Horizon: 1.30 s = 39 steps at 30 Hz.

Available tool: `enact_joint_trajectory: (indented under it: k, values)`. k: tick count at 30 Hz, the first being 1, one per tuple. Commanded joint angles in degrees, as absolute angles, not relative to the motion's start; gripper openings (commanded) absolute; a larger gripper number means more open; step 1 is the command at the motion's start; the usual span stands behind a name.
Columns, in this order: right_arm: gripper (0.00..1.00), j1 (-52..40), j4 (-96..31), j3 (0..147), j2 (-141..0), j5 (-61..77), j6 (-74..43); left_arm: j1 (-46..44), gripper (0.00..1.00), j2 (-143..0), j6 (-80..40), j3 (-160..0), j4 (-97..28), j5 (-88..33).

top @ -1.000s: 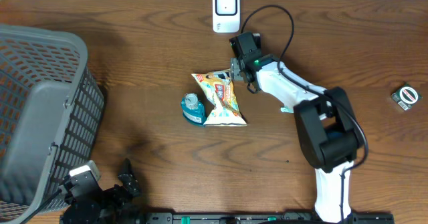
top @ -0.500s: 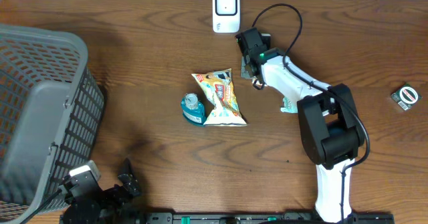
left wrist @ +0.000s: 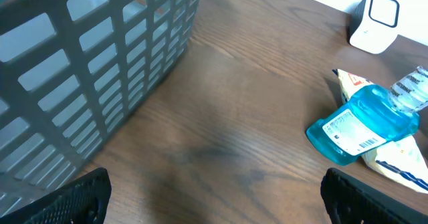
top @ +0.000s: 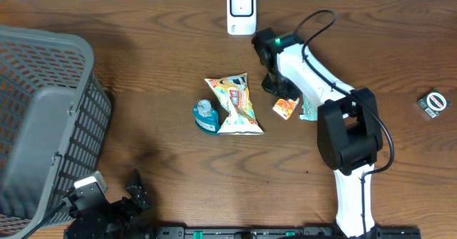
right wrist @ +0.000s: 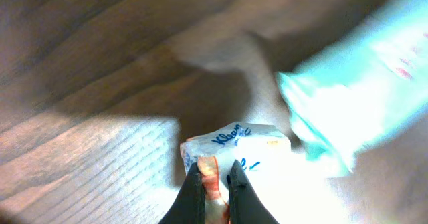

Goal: Scan the item barcode
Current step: 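Lift the Kleenex pack up to the scanner with the right gripper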

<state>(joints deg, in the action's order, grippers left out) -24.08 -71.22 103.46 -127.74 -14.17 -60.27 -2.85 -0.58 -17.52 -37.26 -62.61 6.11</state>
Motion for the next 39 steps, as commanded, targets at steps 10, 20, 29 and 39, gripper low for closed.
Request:
enact_joint_trajectory:
  k: [10, 20, 29, 39]
  values:
    - [0.01, -23.6, -97.5, 109.0, -127.7, 7.7, -99.9, -3.1, 0.99, -0.2, -16.6, -37.6, -62.5, 6.0]
    - [0.01, -24.3, -97.5, 108.8, -127.7, 13.9, -98.9, -3.1, 0.99, -0.2, -16.6, -37.6, -62.5, 6.0]
    - [0.01, -23.2, -97.2, 108.9, -127.7, 13.6, -92.9, -3.1, 0.99, -0.2, -16.6, -37.6, -62.5, 6.0]
    - [0.01, -22.4, -71.1, 108.9, -127.7, 11.5, -79.7, -3.1, 0.99, -0.2, -16.6, -37.6, -62.5, 6.0]
